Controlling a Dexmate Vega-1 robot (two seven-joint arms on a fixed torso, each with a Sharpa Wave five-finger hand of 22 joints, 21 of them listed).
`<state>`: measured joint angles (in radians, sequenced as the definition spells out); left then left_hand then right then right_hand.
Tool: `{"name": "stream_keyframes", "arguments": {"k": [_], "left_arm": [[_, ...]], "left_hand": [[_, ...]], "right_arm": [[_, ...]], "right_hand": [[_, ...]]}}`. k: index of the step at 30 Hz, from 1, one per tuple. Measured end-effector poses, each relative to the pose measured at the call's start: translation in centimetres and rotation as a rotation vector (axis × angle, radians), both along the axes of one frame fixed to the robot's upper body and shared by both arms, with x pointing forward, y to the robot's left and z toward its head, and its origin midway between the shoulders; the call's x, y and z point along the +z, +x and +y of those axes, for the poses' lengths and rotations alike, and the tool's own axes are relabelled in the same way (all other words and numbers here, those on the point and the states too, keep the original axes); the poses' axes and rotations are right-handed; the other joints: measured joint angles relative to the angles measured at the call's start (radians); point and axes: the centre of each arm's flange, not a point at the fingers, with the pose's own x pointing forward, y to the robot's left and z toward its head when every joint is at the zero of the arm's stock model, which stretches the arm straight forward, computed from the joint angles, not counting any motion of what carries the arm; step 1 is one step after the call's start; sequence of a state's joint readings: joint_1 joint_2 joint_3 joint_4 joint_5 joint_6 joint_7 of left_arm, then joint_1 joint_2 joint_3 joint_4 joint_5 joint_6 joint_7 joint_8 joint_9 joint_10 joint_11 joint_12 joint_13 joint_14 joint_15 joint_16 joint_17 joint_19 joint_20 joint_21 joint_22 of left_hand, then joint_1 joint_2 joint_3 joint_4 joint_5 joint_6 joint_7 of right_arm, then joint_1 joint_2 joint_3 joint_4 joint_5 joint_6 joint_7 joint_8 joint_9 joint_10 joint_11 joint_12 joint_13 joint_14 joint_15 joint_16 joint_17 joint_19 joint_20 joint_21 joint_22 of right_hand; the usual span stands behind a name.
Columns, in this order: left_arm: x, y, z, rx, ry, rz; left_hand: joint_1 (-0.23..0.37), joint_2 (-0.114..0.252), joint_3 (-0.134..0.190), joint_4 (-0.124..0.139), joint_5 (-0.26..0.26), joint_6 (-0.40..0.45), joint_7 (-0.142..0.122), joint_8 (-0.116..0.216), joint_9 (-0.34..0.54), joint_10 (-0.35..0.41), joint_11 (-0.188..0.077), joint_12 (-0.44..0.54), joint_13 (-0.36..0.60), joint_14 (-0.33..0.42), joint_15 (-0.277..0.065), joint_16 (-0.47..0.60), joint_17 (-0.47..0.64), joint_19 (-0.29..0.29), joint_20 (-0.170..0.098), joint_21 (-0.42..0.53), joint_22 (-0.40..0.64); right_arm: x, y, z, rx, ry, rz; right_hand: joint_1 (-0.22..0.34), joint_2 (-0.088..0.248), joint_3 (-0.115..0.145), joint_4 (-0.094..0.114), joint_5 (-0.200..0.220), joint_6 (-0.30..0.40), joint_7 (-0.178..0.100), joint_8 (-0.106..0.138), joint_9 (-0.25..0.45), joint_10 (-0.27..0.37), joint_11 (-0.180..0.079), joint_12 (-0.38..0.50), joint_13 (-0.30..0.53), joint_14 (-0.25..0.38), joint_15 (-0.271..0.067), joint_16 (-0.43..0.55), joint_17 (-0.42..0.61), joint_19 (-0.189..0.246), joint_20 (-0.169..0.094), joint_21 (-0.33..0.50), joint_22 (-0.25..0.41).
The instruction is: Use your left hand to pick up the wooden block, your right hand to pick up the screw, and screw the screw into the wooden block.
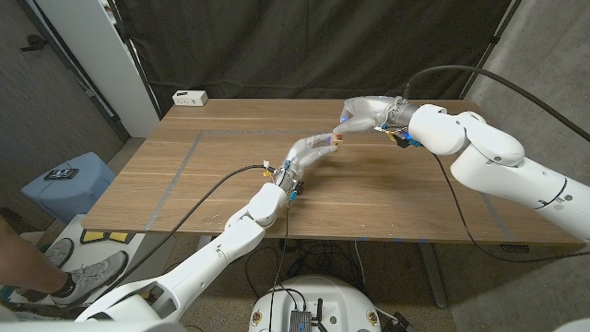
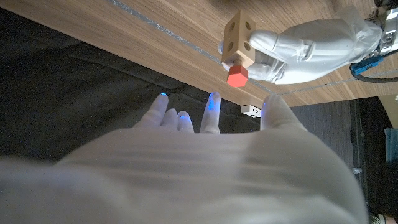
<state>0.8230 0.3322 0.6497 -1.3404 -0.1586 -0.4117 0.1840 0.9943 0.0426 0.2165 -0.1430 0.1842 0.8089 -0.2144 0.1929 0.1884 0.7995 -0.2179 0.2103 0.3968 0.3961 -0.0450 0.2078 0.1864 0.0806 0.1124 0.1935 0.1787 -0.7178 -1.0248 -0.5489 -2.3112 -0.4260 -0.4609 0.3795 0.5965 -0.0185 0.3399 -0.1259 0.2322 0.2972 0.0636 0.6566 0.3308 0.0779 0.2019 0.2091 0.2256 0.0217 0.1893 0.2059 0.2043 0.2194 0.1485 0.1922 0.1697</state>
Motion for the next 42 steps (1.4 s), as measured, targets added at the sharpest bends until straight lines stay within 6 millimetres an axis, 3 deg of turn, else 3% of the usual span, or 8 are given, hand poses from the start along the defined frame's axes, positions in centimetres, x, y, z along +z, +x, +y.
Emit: {"name": "stream_keyframes", "arguments": {"k": [9, 21, 31, 42], "left_arm": [[0.1, 0.2, 0.0, -0.004, -0.002, 0.007], [0.1, 0.4, 0.0, -0.007, 0.002, 0.011], [0.1, 0.4, -0.1, -0.008, 0.003, 0.012], [0.0, 0.4, -0.2, -0.009, 0.003, 0.013]], "left_hand": [[0.0, 0.0, 0.0, 0.0, 0.0, 0.0, 0.0, 0.0, -0.003, 0.0, 0.0, 0.0, -0.002, 0.0, 0.0, 0.0, 0.0, 0.0, 0.0, 0.0, 0.0], [0.0, 0.0, 0.0, 0.0, 0.0, 0.0, 0.0, 0.0, -0.003, 0.0, 0.0, 0.0, -0.003, 0.0, 0.0, 0.0, 0.0, 0.0, 0.0, 0.0, 0.0], [0.0, 0.0, 0.0, 0.0, 0.0, 0.0, 0.0, -0.001, -0.003, 0.0, 0.0, 0.0, -0.003, 0.0, 0.0, 0.0, 0.0, 0.0, 0.0, 0.0, 0.0], [0.0, 0.0, 0.0, 0.0, 0.0, 0.0, 0.0, -0.001, -0.004, 0.0, 0.0, 0.0, -0.003, 0.0, 0.0, 0.0, 0.0, 0.0, 0.0, 0.0, 0.0]], "right_arm": [[0.0, 0.2, -0.2, 0.015, -0.019, -0.006], [0.1, 0.5, -0.3, 0.018, -0.043, -0.019], [0.0, 0.9, -0.2, 0.007, -0.063, -0.019], [0.0, 1.2, 0.0, -0.004, -0.079, -0.011]], "right_hand": [[0.046, -0.006, 0.023, -0.035, -0.018, -0.017, -0.051, -0.032, -0.033, -0.018, 0.003, 0.0, 0.0, -0.007, -0.001, -0.007, 0.0, 0.0, 0.0, 0.0, 0.0], [0.107, -0.013, 0.046, -0.053, -0.026, -0.002, -0.118, -0.05, -0.062, -0.035, -0.014, 0.0, 0.0, -0.015, -0.009, -0.007, -0.005, -0.005, -0.006, 0.0, 0.0], [0.132, -0.017, 0.059, -0.056, -0.026, 0.003, -0.123, -0.054, -0.071, -0.041, -0.02, 0.0, 0.005, -0.019, -0.005, -0.007, -0.005, -0.005, -0.006, 0.0, 0.0], [0.142, -0.027, 0.059, -0.056, -0.034, 0.021, -0.105, -0.058, -0.08, -0.046, -0.014, 0.0, 0.005, -0.022, -0.009, -0.007, -0.004, -0.011, 0.0, 0.0, 0.0]]}}
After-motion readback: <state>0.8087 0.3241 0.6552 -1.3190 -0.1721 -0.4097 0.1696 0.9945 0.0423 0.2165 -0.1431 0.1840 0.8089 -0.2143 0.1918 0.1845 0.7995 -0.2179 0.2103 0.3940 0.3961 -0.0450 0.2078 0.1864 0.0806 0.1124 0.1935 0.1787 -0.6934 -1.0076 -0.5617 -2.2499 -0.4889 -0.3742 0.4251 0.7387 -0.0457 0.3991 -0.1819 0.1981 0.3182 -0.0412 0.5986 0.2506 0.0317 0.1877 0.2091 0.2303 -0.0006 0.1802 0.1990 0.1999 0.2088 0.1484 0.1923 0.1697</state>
